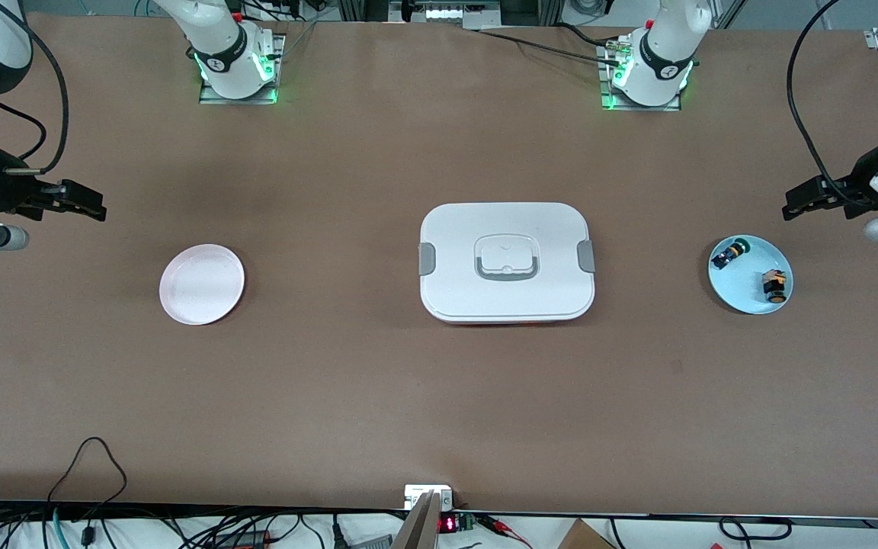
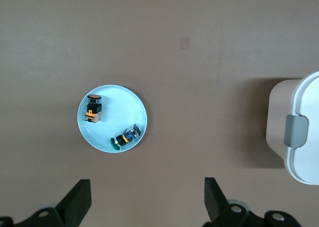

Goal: Transfer orange switch to right arm and place

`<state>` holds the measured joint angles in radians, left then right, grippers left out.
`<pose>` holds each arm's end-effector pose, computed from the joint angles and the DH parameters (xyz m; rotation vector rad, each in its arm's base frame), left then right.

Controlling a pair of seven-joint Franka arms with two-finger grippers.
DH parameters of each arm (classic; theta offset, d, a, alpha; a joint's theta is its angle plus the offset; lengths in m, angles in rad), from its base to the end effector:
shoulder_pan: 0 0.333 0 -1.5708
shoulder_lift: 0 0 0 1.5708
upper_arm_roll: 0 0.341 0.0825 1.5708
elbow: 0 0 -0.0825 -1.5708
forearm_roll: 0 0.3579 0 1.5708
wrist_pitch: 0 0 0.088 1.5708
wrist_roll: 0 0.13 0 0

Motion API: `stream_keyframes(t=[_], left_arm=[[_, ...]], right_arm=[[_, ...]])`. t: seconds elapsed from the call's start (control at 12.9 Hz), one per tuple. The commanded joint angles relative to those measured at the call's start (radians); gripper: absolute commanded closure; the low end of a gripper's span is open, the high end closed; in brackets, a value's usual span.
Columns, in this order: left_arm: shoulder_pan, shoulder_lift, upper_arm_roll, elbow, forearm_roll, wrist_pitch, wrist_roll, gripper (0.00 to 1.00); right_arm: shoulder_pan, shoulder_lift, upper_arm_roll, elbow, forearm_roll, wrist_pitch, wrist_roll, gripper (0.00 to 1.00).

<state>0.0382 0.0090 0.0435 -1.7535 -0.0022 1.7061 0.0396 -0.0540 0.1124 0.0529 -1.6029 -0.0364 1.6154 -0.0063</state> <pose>0.5314 0.0432 0.5513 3.1345 0.0666 -0.0881 0.5608 -0.0067 0.5547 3.1078 0.0134 -0.1553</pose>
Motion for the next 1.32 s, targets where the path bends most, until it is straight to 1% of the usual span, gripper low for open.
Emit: stream_keyframes(t=[0.0, 0.47, 0.62, 0.7, 0.85, 1.09, 1.24], left_arm=[[-0.014, 0.029, 0.001, 0.047, -0.016, -0.031, -0.010, 0.00], [-0.012, 0.031, 0.001, 0.045, -0.016, -0.033, -0.009, 0.00], [-0.005, 0.052, 0.001, 0.042, -0.013, -0.031, -0.003, 0.00], [0.003, 0.069, 0.002, 0.038, -0.013, -0.029, 0.035, 0.00], [0.034, 0.115, 0.002, 0.029, -0.009, -0.004, 0.231, 0.00], [0.060, 0.172, 0.002, -0.033, 0.004, 0.088, 0.489, 0.00], [0.080, 0.210, 0.002, -0.078, 0.040, 0.145, 0.641, 0.00]], right_arm=[[-0.009, -0.022, 0.010, -0.015, 0.016, 0.011, -0.007, 0.00], [-0.009, -0.022, 0.010, -0.015, 0.016, 0.014, -0.009, 0.00], [-0.009, -0.022, 0.010, -0.015, 0.018, 0.015, -0.009, 0.00], [-0.009, -0.022, 0.010, -0.015, 0.018, 0.015, -0.009, 0.00], [-0.009, -0.020, 0.010, -0.015, 0.018, 0.015, -0.009, 0.00], [-0.009, -0.020, 0.010, -0.015, 0.018, 0.015, -0.009, 0.00], [-0.009, -0.020, 0.010, -0.015, 0.016, 0.015, -0.009, 0.00]])
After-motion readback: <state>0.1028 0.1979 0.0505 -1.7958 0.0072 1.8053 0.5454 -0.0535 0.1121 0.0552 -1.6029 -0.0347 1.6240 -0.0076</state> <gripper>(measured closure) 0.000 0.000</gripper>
